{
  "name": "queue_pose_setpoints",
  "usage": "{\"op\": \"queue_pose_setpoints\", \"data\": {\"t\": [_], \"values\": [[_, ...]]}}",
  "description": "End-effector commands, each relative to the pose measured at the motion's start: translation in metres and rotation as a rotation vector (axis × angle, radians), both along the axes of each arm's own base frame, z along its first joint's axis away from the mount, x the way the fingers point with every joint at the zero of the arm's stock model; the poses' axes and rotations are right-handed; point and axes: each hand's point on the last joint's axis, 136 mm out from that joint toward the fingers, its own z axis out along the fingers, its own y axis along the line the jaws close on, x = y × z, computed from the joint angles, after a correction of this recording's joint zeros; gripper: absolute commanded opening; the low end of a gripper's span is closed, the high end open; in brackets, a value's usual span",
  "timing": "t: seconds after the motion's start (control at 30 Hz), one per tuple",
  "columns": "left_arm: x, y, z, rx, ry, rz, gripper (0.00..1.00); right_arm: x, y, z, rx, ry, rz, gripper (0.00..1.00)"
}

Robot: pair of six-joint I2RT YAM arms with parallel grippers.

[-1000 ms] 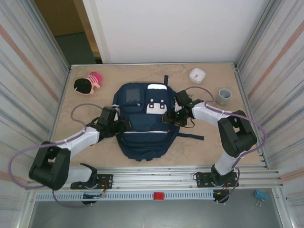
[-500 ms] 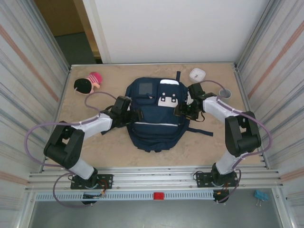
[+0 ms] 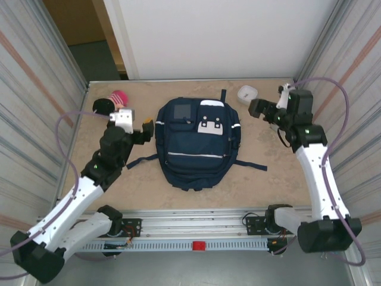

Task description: Pack the student bag

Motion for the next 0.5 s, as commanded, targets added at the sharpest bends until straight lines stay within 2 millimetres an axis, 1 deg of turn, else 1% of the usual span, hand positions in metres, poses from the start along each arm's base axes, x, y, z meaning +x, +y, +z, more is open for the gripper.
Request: {"op": "queue_pose_setpoints", "data": {"t": [0.0,0.03,0.07,0.1,0.27,0.3,0.33,0.37,0.4,0.43,0.47], "values": [[-0.003,0.03,-0.009,0.238,-0.101,0.102,0.99,0.004,-0.037,-0.024,-0.097,-0.078,-0.101,0.99],[-0.005,0.033,-0.019,0.264,-0.104,0.101,0.99,0.003,-0.045,-0.029,-0.109,-0.108,-0.123,0.99],[-0.006,0.037,-0.029,0.28,-0.11,0.106,0.99,0.003,-0.053,-0.044,-0.118,-0.111,-0.139,0.99],[-0.007,0.041,-0.038,0.281,-0.112,0.115,0.99,0.0,-0.059,-0.047,-0.132,-0.137,-0.154,0.99],[-0.008,0.062,-0.098,0.198,-0.084,0.18,0.99,-0.004,-0.097,-0.114,-0.185,-0.084,-0.284,0.99],[-0.007,0.063,-0.108,0.182,-0.079,0.174,0.99,-0.004,-0.104,-0.125,-0.182,-0.08,-0.31,0.99],[-0.006,0.065,-0.122,0.173,-0.062,0.166,0.99,-0.003,-0.108,-0.134,-0.182,-0.096,-0.326,0.99],[-0.004,0.07,-0.134,0.16,-0.044,0.18,0.99,-0.003,-0.111,-0.145,-0.187,-0.11,-0.336,0.99],[-0.001,0.072,-0.142,0.153,-0.032,0.18,0.99,-0.002,-0.112,-0.154,-0.192,-0.118,-0.341,0.99],[0.004,0.075,-0.144,0.16,-0.041,0.197,0.99,0.001,-0.112,-0.166,-0.19,-0.113,-0.337,0.99],[0.01,0.072,-0.144,0.171,-0.053,0.174,0.99,0.004,-0.11,-0.177,-0.181,-0.102,-0.321,0.99]]}}
